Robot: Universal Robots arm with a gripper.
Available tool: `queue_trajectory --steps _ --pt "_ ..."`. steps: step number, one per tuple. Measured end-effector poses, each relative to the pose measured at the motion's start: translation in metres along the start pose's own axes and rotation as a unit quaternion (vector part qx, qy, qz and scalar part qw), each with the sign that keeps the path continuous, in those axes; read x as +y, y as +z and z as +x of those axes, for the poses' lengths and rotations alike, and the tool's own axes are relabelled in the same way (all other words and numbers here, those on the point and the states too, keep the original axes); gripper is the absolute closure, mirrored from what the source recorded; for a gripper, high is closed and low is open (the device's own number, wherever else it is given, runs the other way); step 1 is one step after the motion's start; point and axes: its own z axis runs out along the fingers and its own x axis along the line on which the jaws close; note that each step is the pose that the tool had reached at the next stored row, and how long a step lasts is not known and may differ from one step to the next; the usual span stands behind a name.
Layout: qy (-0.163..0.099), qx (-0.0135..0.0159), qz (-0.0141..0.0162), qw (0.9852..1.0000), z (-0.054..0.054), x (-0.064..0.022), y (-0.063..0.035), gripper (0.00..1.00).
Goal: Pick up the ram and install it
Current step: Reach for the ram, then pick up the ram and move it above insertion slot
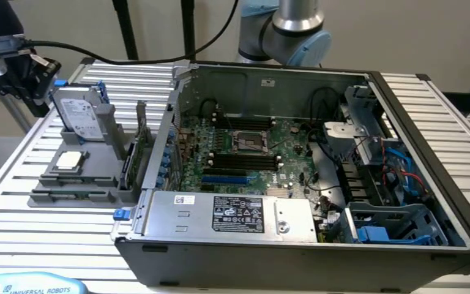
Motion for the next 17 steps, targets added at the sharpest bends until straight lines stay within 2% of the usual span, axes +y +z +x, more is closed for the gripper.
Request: queue_trajectory --steps 17 --pt "0.0 0.0 -0.0001 1.0 0.0014 -0.0007 0.0001 0.89"
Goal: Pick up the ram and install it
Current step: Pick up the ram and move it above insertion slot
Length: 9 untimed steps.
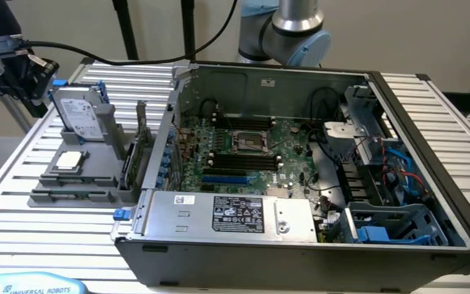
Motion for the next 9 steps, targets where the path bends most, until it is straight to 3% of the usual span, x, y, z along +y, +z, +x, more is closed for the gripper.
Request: queue_trajectory --steps 5,9 --pt "-0.004 0.0001 0.0 1.0 0.0001 -0.0001 0.0001 0.89" --pt "-0.038 0.0018 -0.0007 0.9993 0.0002 -0.0002 0.0015 0.89"
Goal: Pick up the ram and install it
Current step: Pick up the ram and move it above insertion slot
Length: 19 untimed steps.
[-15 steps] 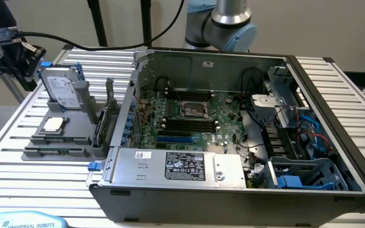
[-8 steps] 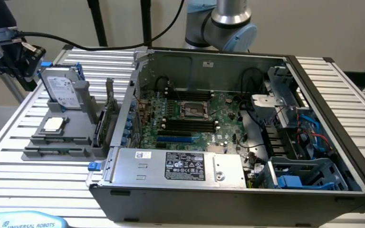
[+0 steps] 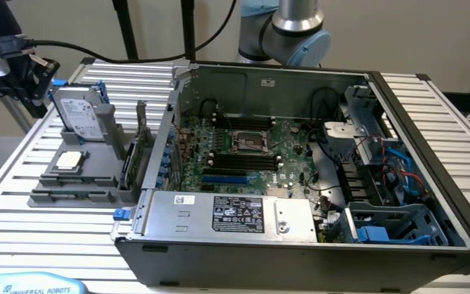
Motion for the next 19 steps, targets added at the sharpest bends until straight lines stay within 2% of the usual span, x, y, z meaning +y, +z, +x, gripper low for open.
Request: queue_trajectory --steps 5,10,14,19 --pt "-0.045 0.0054 -0.0009 0.9989 0.0 -0.0001 0.0023 0.89" --pt "-0.091 0.0121 -0.0018 0.9958 0.0001 -0.0002 0.0044 0.89" --pt "-0.126 0.0175 -0.0023 0.9919 0.0001 -0.0003 0.006 0.89" --pt "-0.171 0.0222 -0.0022 0.985 0.0001 -0.0004 0.0079 0.89"
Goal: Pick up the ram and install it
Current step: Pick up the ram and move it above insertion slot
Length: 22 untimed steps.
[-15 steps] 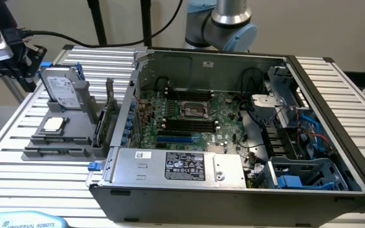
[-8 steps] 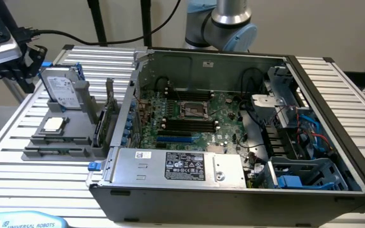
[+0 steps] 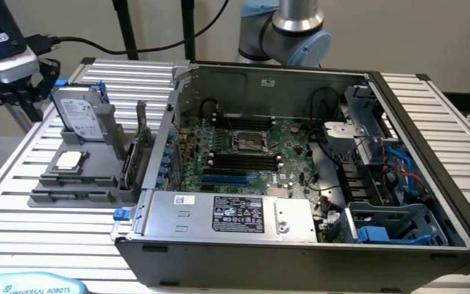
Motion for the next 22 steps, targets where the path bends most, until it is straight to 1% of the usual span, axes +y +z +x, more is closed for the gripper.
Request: queue_trajectory --steps 3,6,8,11,13,16,19,22 --pt "-0.027 0.0015 0.0002 0.9996 0.0 -0.0001 0.0015 0.89" --pt "-0.054 0.0029 0.0005 0.9985 0.0 -0.0002 0.0031 0.89" --pt "-0.072 0.0039 0.0006 0.9974 0.0 -0.0003 0.0045 0.89" --pt "-0.1 0.0053 0.0008 0.995 0.0 -0.0004 0.0064 0.89" --pt "-0.118 0.0063 0.001 0.993 0.0 -0.0005 0.0078 0.89" --pt "-0.145 0.0077 0.0013 0.9894 0.0 -0.0005 0.0098 0.89" --pt "-0.172 0.009 0.0015 0.9851 0.0 -0.0007 0.0119 0.89" --pt "-0.198 0.0104 0.0017 0.9801 0.0 -0.0008 0.0139 0.89"
